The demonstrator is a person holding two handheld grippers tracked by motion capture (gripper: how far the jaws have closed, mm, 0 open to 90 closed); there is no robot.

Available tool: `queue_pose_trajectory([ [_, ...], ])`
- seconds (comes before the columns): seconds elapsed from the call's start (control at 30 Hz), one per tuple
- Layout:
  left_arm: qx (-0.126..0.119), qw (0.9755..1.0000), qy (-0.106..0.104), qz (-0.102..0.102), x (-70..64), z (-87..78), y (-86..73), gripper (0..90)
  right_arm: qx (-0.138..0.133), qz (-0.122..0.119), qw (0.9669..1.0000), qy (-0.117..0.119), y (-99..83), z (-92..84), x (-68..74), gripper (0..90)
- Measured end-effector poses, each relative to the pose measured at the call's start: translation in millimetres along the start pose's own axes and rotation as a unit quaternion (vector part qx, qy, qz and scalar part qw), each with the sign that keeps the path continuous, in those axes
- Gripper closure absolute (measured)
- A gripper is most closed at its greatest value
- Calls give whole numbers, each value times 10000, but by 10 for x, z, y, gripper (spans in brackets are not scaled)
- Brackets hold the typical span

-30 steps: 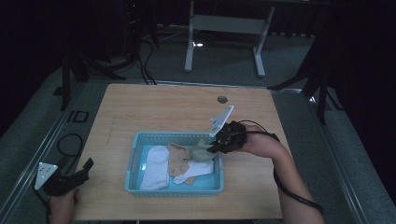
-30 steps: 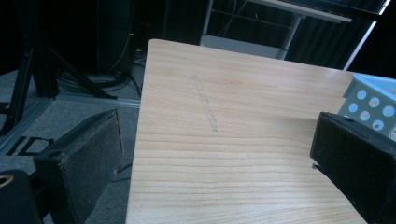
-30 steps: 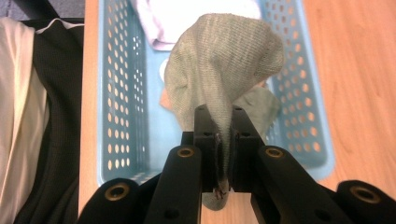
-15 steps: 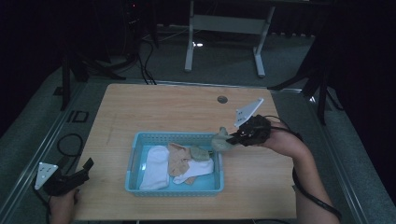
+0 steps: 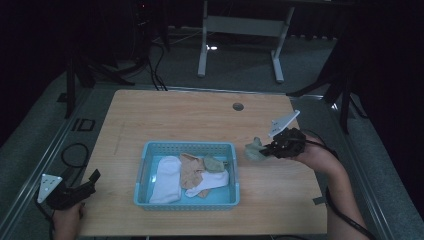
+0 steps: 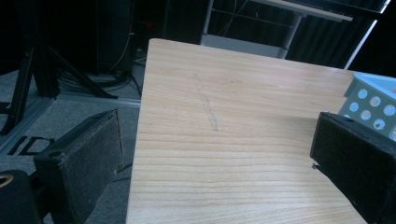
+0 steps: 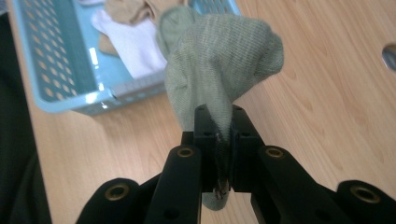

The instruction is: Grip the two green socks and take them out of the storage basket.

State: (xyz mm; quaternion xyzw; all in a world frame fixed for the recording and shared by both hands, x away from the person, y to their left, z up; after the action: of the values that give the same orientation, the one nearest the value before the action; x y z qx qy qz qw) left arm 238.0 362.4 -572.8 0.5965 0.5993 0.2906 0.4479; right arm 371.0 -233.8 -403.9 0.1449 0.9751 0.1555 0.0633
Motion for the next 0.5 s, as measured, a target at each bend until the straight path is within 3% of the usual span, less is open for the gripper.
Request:
queue_pose_trajectory([
  [0.5, 1, 10000, 2, -1, -1, 0, 0, 24, 132, 522, 9986, -9, -429, 484, -125, 839],
])
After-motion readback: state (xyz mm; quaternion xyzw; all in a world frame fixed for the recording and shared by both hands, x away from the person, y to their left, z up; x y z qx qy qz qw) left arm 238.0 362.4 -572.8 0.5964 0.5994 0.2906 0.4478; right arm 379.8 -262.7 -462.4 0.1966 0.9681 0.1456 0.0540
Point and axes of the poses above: each handheld gripper's, and its own axes: z roughly forward along the jaws, y roughly out of its top, x roughly to its left, the point moved 2 cm from there along z, roughly forward along the jaws, and after that the axes turned 12 degrees about x, right-handed, at the moved point
